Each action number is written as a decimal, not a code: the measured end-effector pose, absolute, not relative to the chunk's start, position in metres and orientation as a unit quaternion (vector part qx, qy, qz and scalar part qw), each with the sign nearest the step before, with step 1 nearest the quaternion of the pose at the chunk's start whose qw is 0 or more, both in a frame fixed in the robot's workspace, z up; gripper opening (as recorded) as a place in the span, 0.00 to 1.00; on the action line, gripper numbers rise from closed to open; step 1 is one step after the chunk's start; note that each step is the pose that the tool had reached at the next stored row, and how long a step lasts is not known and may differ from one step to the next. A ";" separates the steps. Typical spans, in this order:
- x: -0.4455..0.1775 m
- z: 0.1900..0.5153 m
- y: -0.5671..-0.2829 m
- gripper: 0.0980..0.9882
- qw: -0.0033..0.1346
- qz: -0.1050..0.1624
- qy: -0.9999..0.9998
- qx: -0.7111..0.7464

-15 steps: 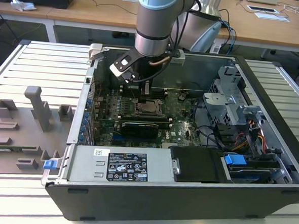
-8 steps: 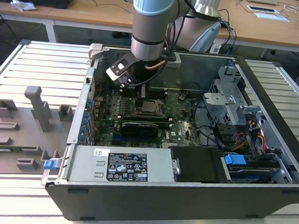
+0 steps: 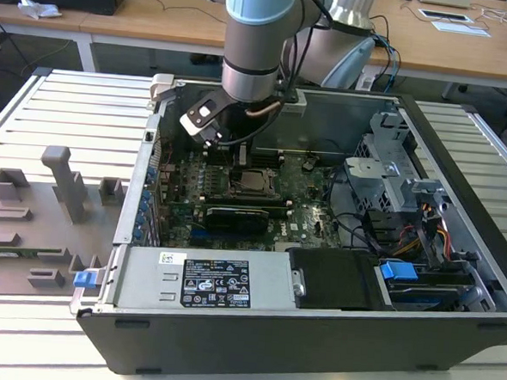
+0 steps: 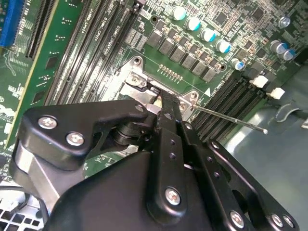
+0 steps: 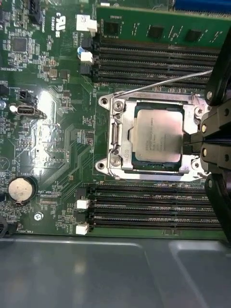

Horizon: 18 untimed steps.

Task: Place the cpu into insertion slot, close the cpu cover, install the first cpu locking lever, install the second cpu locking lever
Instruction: 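Close the cpu cover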

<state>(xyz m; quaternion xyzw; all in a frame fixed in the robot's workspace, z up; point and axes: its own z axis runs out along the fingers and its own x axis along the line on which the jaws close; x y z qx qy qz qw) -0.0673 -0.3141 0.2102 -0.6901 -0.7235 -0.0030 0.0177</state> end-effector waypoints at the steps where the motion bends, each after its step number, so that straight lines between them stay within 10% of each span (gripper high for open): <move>1: -0.067 0.213 -0.314 0.01 0.018 -0.003 -0.724 -0.690; 18: -0.015 0.235 -0.314 0.01 0.032 0.011 -0.723 -0.690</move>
